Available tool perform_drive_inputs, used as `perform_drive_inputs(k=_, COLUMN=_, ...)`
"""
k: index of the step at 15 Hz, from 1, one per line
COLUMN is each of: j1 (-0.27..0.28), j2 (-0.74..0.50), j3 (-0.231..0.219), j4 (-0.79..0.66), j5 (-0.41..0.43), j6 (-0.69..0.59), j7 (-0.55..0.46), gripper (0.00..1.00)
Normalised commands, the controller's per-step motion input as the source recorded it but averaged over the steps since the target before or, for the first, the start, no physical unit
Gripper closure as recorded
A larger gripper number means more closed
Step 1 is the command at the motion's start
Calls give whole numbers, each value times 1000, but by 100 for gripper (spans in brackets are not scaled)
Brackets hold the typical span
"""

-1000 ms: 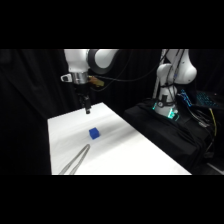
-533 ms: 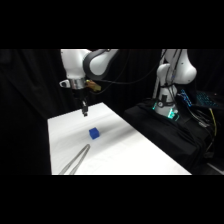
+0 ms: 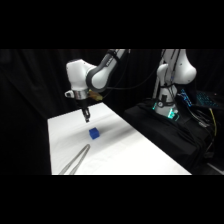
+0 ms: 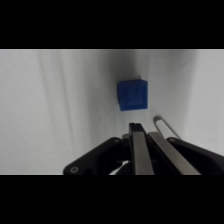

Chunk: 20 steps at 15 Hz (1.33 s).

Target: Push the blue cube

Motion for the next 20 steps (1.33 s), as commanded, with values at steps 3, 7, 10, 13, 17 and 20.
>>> perform_drive_inputs(k=3, j1=-129, j2=75, j3=112, j4=-123, j5=140, j6=276, j7=-187, gripper=92)
perform_drive_inputs(k=7, j1=-137, j2=112, j3=128, j4=-63, j5=146, j6=257, j7=-201, gripper=92)
perform_drive_inputs(k=10, j1=-153, j2=176, j3=131, j4=28, j5=156, j6=204, j7=-202, gripper=93)
perform_drive_inputs(k=13, j1=-140, j2=138, j3=121, j4=57, j5=148, j6=137, j7=-195, gripper=94)
perform_drive_inputs(k=17, j1=-70, j2=-161, j3=59, j4=-30, j5=87, j6=-62, j7=-137, gripper=96)
perform_drive_inputs(k=20, j1=32, j2=-424, j3=-16, j4=-36, j5=-28, j6=-344, j7=-53, gripper=82)
